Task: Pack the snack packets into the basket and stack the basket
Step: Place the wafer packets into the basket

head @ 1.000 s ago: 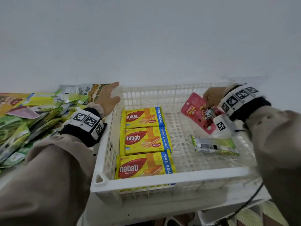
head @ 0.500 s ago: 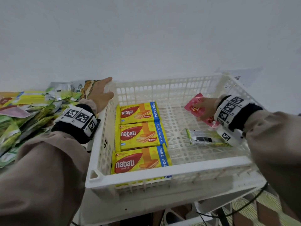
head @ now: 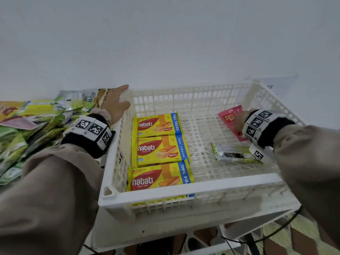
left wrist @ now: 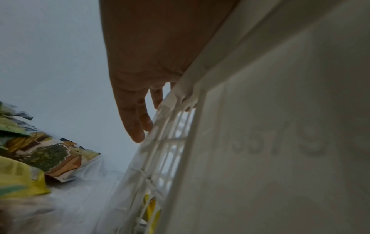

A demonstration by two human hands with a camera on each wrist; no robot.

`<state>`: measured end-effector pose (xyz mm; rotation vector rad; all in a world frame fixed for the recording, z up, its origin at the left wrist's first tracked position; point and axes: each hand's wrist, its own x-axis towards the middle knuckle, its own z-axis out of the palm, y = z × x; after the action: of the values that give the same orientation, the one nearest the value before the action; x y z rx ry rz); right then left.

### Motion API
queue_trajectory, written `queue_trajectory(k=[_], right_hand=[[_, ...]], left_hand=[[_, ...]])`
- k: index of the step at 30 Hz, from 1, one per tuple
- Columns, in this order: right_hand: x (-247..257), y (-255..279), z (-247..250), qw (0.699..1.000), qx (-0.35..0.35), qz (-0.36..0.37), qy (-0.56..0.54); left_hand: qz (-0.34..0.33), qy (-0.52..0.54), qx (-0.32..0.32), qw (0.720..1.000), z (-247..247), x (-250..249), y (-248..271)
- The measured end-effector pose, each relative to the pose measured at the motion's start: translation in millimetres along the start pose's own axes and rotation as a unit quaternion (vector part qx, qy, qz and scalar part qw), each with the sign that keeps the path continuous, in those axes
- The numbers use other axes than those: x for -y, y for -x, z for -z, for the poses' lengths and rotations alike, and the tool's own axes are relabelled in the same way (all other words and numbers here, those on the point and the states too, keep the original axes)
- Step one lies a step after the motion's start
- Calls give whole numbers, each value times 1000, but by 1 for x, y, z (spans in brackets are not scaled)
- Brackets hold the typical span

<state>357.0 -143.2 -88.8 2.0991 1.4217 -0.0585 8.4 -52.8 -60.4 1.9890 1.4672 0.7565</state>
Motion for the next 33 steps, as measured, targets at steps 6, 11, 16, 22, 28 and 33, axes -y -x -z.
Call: queue_trajectory(k=[6,11,16,22,28,33], right_hand=[[-3,2,10,997,-10,-6,-82],[18,36,27,986,38,146,-77],[48,55,20,971,118,204,-25],[49,53,24,962,71,259,-50],[12,60,75,859,-21,313,-404],[5,38,69,765,-15,284,-578]], left_hand=[[2,-14,7,1000,2,-3,3],[0,-17,6,1000,2,-5,4],[7,-18,11,1000,3,-6,5],[6,-15,12,1000,3,-5,5],[3,-5,3,1000,2,-7,6],[3,0,3,1000,3,-6,6]])
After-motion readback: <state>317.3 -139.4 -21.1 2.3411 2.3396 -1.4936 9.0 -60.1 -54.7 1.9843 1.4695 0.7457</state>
